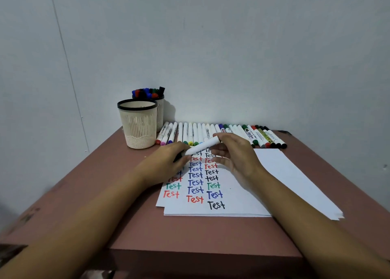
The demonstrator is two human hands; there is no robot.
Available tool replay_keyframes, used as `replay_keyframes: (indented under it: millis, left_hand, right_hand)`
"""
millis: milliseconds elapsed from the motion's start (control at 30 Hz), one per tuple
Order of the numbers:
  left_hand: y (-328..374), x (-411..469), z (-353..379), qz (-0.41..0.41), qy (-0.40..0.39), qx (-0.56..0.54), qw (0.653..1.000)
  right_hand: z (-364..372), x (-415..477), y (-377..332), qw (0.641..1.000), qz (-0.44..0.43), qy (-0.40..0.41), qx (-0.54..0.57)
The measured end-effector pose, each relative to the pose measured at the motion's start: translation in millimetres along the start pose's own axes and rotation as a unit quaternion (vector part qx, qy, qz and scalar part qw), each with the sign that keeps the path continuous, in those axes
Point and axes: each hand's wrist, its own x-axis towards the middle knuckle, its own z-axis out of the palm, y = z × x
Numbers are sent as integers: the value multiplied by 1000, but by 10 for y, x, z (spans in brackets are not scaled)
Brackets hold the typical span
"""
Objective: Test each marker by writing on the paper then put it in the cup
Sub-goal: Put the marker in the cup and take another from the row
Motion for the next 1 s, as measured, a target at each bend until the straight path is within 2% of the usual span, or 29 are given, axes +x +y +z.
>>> replay_keyframes:
  millis: [67,167,300,467,600,767,900,1000]
  left_hand:
    - [11,5,20,3,7,-10,1000]
    - [25,18,39,5,16,-32,999]
    - [42,12,35,-10,5,-53,999]
    - [99,30,40,-37,-18,-80,996]
    - [113,31,8,-25,-26,-81,996]
    - [88,30,22,-4,0,-115,993]
    - [79,14,10,-20,32,-162,986]
    - [89,22,21,-38,53,-169,983]
  right_hand:
    - [5,7,13,1000,8,-16,22]
    - [27,14,40,999,6,-32,-19]
    - [22,7,35,999,25,-43,-12]
    - [-11,9,22,998,-11,-52,-31]
    - [-20,34,28,996,-41,-55,-57]
    - [-43,58,30,994,-52,-79,-52]
    - [-77,62,-11,990,-80,-96,-65]
    - [-71,48,-18,993,-73,-91,-23]
